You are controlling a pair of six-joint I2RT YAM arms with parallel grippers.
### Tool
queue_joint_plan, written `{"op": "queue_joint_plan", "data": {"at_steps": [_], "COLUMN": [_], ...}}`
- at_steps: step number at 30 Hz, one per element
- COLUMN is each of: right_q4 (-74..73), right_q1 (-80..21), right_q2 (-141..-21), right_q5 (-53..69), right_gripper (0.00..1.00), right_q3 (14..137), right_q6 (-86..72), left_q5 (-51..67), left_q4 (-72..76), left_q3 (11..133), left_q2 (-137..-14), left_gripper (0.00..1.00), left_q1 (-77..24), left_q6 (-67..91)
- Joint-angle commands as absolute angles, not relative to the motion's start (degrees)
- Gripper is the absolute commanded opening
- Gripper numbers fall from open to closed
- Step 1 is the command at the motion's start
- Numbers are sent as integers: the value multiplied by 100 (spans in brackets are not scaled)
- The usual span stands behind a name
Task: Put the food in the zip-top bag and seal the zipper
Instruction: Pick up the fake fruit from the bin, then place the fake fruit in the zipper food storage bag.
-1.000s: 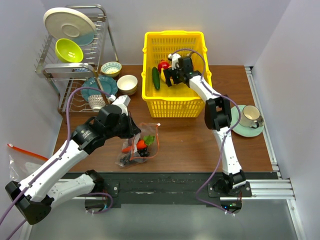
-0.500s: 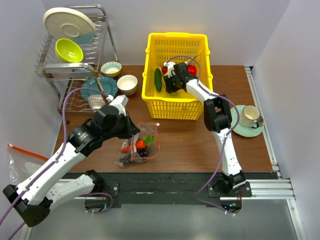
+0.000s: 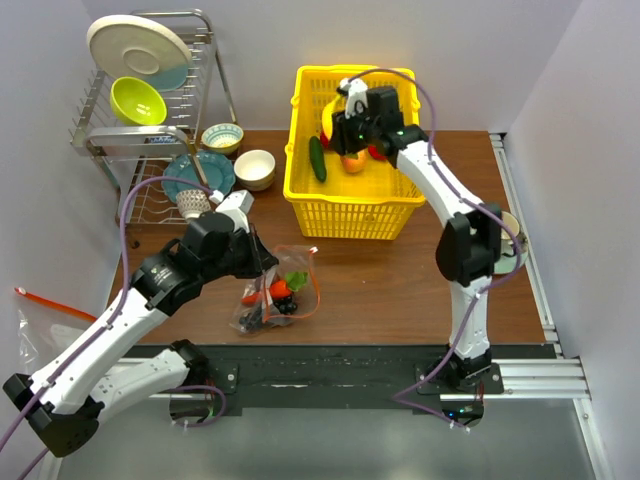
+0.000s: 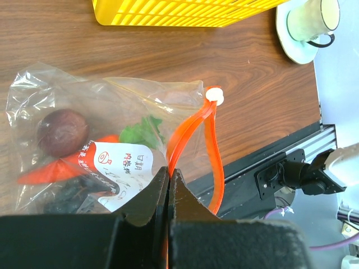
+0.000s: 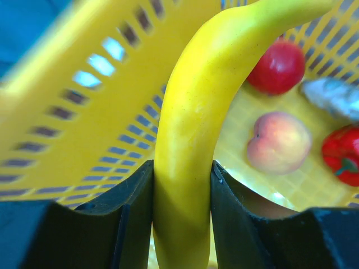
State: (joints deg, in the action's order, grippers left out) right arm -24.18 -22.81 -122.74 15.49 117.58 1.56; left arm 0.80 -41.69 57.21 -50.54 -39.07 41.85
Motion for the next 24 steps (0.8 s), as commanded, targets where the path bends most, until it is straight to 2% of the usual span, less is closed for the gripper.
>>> {"op": "queue_joint_plan", "data": {"at_steps": [1,12,18,24], "right_q4": [-2250,-1003,-1012,191], "right_q1": [-2285,-2469,-3172,-4068], "right_q2": [-11305,-8222,-7120,-6180], "right_q5": [2108,3787,3919,4000], "right_gripper": [16,15,15,15], "right_q3": [11444,8439,7209,5714], "right_q6": [-158,-1388,-1634,-2750], "left_q5": [18,79,149,150], "left_q4": [-4069,-4043,-4034,-4025], "left_q3": [5845,5695,5634,5520], "left_q2": [-4904,-4685,-4702,-4676], "left_gripper": [0,0,0,0], "left_q1": [-3920,-3911,-3920,-3911], "left_q6": [4192,4236,4201,4175]}}
